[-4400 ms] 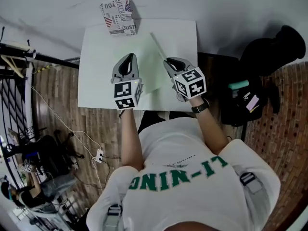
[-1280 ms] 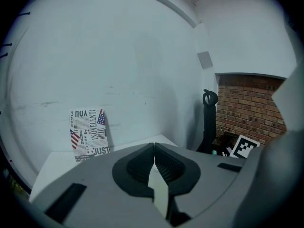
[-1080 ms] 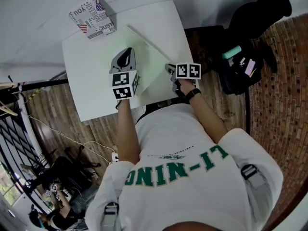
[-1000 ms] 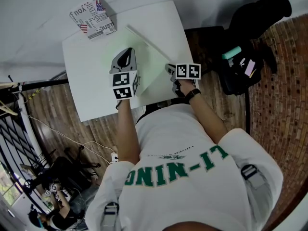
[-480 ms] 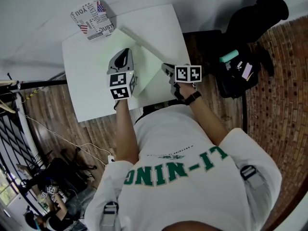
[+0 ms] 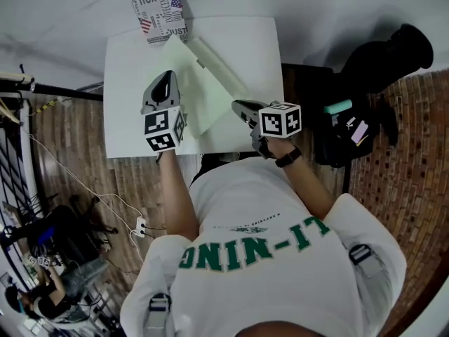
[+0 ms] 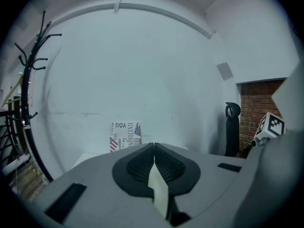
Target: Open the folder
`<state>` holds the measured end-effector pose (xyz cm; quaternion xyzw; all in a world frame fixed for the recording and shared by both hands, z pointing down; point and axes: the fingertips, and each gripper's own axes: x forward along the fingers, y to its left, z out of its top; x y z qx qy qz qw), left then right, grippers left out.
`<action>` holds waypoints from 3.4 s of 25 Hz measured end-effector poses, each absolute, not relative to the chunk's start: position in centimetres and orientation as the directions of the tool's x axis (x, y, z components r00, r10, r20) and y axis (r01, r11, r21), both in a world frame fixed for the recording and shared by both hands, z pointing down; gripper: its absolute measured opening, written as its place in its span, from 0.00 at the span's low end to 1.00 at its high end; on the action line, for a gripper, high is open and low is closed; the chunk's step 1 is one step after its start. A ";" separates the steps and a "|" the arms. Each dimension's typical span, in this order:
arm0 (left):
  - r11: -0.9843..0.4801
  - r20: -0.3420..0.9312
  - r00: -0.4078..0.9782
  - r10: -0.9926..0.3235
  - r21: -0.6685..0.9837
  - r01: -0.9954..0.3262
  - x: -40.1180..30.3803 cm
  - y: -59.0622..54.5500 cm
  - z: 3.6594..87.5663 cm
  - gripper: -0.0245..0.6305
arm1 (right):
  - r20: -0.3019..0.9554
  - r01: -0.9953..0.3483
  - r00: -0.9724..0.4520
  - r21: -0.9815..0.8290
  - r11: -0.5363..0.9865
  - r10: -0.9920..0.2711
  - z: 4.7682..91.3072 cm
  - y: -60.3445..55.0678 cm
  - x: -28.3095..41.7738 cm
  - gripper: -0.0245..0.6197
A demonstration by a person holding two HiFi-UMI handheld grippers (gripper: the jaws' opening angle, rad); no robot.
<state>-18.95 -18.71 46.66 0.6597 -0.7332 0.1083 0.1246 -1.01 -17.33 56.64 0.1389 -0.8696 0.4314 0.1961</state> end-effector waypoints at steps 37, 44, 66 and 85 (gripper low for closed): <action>0.674 0.279 -0.644 -0.712 0.016 -0.739 -33.4 12.1 44.1 0.06 | 0.431 0.239 -0.743 -0.542 0.805 0.511 51.5 6.9 -20.9 0.10; 0.743 0.283 -0.708 -0.647 0.026 -0.669 -35.5 17.4 45.0 0.06 | 0.474 0.317 -0.652 -0.539 0.780 0.592 54.6 12.3 -24.2 0.11; 0.827 0.366 -0.756 -0.543 0.075 -0.558 -39.8 25.3 50.0 0.06 | 0.708 0.302 -0.425 -0.476 0.826 0.564 70.4 17.6 -33.0 0.06; 0.804 0.402 -0.713 -0.575 0.116 -0.583 -40.7 24.4 52.3 0.06 | 0.799 0.235 -0.371 -0.413 0.880 0.474 76.2 16.3 -36.0 0.06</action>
